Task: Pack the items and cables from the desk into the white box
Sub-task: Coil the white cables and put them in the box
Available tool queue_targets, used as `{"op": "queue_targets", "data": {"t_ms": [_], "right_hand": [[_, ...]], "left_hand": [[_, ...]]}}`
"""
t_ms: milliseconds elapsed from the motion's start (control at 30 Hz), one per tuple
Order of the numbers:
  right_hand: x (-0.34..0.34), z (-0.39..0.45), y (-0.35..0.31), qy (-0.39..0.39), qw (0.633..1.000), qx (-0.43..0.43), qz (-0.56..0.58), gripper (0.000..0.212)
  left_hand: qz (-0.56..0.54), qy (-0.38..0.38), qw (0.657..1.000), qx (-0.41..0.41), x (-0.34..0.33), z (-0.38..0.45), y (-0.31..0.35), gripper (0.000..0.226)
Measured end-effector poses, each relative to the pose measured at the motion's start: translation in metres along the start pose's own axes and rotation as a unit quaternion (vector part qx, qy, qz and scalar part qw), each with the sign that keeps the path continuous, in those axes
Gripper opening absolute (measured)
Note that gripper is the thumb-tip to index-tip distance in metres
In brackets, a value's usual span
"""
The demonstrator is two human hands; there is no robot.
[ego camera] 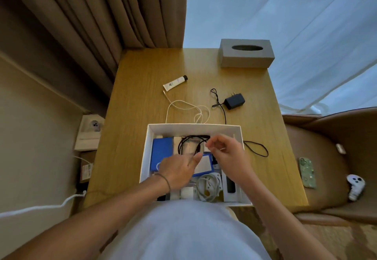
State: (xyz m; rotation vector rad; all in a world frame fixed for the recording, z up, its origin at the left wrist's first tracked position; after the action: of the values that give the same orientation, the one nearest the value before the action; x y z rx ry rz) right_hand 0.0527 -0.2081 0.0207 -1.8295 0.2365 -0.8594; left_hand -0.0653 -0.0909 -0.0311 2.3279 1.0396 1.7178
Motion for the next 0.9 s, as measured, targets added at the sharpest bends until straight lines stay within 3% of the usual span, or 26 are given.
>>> {"op": "queue_targets", "data": {"t_ms": [100,267,467,633,900], "right_hand": [[-0.002,-0.011,0.015,0.001,1.000,-0.030,0.001,0.029],[-0.003,-0.024,0.030,-0.009,0.998,-0.058,0.018,0.032],[-0.003,-0.026,0.036,-0.012,0.998,-0.067,0.020,0.029],[-0.007,-0.024,0.036,-0.015,0.998,-0.056,0.030,0.033],[0.003,-0.003,0.017,0.000,1.000,0.006,0.012,0.031]], "left_hand": [[0.080,-0.010,0.996,-0.025,-0.020,0.004,0.006,0.056],[0.136,-0.013,0.987,-0.085,-0.048,0.002,0.020,0.051],[0.008,-0.057,0.995,-0.078,-0.061,0.007,0.018,0.019],[-0.177,-0.077,0.980,-0.048,-0.054,0.004,0.022,0.033],[-0.184,0.009,0.976,-0.117,0.008,0.004,0.020,0.017]]}}
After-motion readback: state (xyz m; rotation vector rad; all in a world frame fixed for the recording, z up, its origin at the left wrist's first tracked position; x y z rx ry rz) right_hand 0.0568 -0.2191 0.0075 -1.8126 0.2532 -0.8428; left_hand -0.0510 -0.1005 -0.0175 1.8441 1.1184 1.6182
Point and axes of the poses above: each hand's wrist, its own z-axis towards the middle knuckle, its own x-axis out of the back of the hand, y = z × x, the point moved 4 cm from there along z, towards the middle knuckle, and after that the axes turned 2 degrees about -y, right-handed, at the moved point
